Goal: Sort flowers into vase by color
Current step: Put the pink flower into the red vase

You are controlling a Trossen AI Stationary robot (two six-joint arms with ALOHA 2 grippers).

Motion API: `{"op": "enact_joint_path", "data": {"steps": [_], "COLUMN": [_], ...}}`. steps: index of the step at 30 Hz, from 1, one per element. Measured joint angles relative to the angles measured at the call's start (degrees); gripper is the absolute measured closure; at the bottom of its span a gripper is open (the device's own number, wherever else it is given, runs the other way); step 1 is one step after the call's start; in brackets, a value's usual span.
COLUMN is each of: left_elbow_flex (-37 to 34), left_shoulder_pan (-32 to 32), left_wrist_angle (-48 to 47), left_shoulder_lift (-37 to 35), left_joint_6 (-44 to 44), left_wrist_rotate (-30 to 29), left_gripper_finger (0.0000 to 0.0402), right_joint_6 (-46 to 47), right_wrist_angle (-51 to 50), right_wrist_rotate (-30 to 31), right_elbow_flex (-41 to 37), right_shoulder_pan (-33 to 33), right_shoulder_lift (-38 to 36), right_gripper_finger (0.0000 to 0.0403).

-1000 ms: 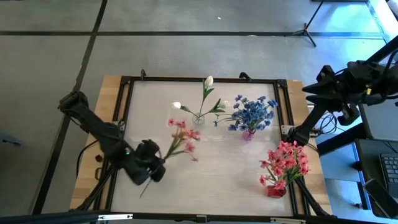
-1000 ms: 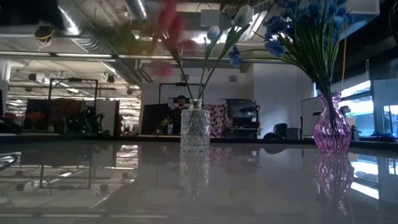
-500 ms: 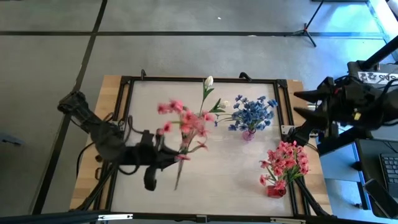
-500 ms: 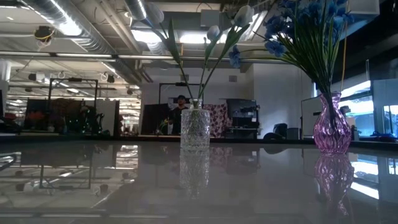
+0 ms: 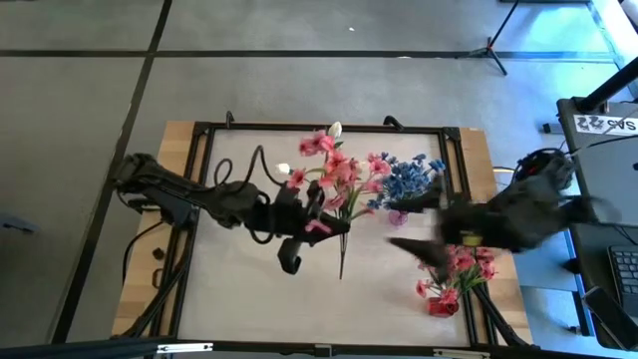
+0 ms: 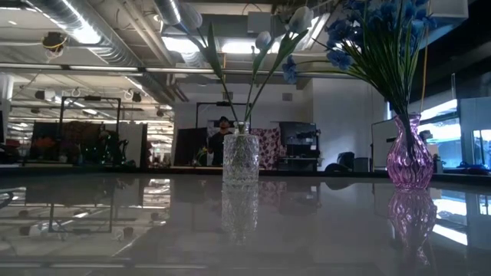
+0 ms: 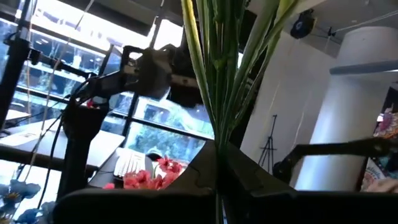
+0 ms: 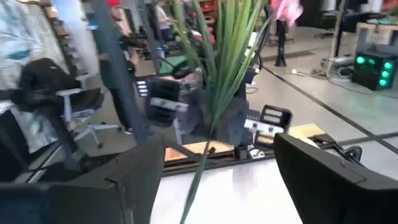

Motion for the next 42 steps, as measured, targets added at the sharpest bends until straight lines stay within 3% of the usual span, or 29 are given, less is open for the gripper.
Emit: {"op": "enact_joint_path", "data": {"steps": [6,9,15,18,21,30,35,42], "left_elbow_flex": [0.0,0.0,0.0,0.0,0.0,0.0,0.0,0.0], "left_shoulder_pan": [0.4,-0.3,-1.1,-1.0,-1.0,-1.2,-1.2,-4.3], "left_wrist_angle": [0.5,0.4,-1.8,-1.8,-2.2,-2.8,-5.6,-21.3], "left_shoulder_lift": [0.6,0.6,0.6,0.6,0.6,0.0,-1.7,-9.3], "left_joint_6": [-0.4,0.5,1.6,1.6,1.5,3.9,4.2,2.8], "left_wrist_rotate": [0.9,0.2,-3.3,-3.7,-3.7,-4.1,-5.0,-12.0], "left_gripper_finger": [0.0401,0.0401,0.0401,0.0401,0.0393,0.0361,0.0332,0.0281], "right_joint_6": [-1.4,0.0,-0.7,-1.3,-2.9,-6.8,-6.5,-6.4], "right_wrist_angle": [8.9,9.2,13.3,14.9,15.8,15.7,15.9,14.9], "right_wrist_rotate": [-11.5,-13.6,-26.9,-27.6,-26.9,-27.6,-27.5,-29.9], "right_elbow_flex": [0.0,0.0,0.0,0.0,0.0,0.0,0.0,0.0], "right_shoulder_pan": [-9.4,-12.1,-16.1,-16.9,-17.1,-16.9,-16.8,-16.8], "right_shoulder_lift": [5.1,6.2,8.6,10.0,10.3,10.2,9.7,4.6], "right_gripper_finger": [0.0109,0.0109,0.011,0.0125,0.0167,0.0384,0.0378,0.0387]}}
